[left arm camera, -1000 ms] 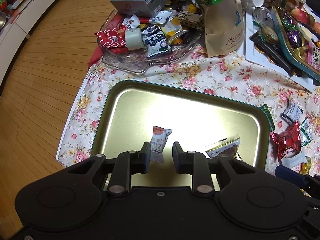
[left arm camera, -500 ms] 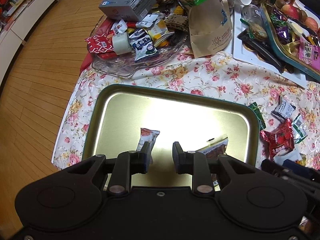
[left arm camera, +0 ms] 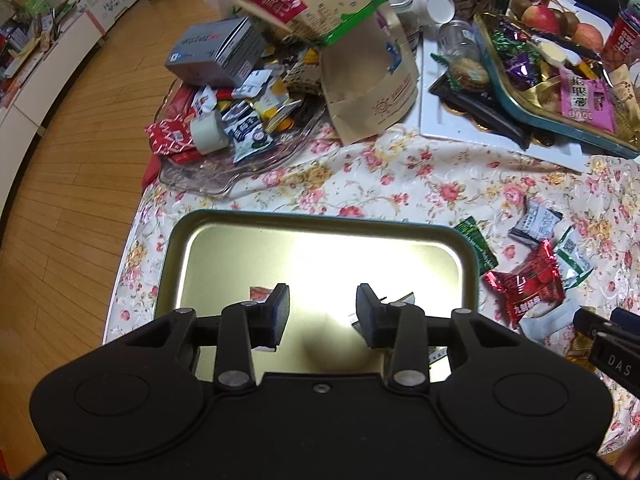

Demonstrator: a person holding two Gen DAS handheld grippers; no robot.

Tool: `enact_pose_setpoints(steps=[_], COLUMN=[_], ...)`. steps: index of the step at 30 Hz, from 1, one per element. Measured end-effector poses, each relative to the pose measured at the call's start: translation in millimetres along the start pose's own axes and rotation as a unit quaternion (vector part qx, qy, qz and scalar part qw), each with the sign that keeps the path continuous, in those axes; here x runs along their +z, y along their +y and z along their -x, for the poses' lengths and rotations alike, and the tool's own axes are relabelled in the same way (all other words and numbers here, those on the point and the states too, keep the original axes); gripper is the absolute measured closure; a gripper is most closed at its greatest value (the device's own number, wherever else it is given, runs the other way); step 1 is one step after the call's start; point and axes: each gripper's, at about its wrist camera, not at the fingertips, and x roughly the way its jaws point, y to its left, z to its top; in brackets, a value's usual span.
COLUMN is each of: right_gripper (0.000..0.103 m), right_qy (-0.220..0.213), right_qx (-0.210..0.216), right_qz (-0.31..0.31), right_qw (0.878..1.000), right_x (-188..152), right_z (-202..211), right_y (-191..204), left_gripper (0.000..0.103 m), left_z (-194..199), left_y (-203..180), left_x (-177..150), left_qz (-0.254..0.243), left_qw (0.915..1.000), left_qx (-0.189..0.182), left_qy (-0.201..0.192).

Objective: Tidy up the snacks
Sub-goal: 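Withdraw both grippers from the tray and move toward the loose candies, then grasp the silver-and-yellow candy packet with the right gripper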

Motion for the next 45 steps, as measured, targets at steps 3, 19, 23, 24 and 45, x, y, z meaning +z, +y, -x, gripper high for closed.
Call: enact_pose_setpoints(steps=[3,19,23,24,45], right_gripper=[0.052,0.062,0.074,0.075,0.089], right_qy=[0.013,0.027,0.030,0.031,0.120], right_qx=[-0.012,-0.014,-0.013,-0.013,0.103], right_qz=[0.022,-0.003,-0.017,-0.021,-0.089], right_qw=[1.000,1.000,0.999,0.999,0.983], right_x=[-3.0,-21.3,-25.0,-26.4,-59.3], right_z=[-5.1,-9.0,-11.1,-11.7,-11.0], right_y=[-5.5,-58.0,-76.6,-81.0,-114.0], left_gripper=[0.056,0.055,0.053,0.051,0.046], left_z=[3.4,16.9,20.8,21.7,20.7], left_y=[-9.3,-59.7,-75.8,-79.5,-113.6], left_x=[1.2,2.1,2.5,2.1,2.5], left_qz=[-0.008,-0.049,-0.064,-0.067,-0.075], left_qw=[0.9999,0.9978,0.9972,0.9970,0.9964], left_qx=[-0.003,-0.038,-0.027,-0.025,-0.039], left_qy=[-0.006,-0.023,-0.027,-0.028,-0.004])
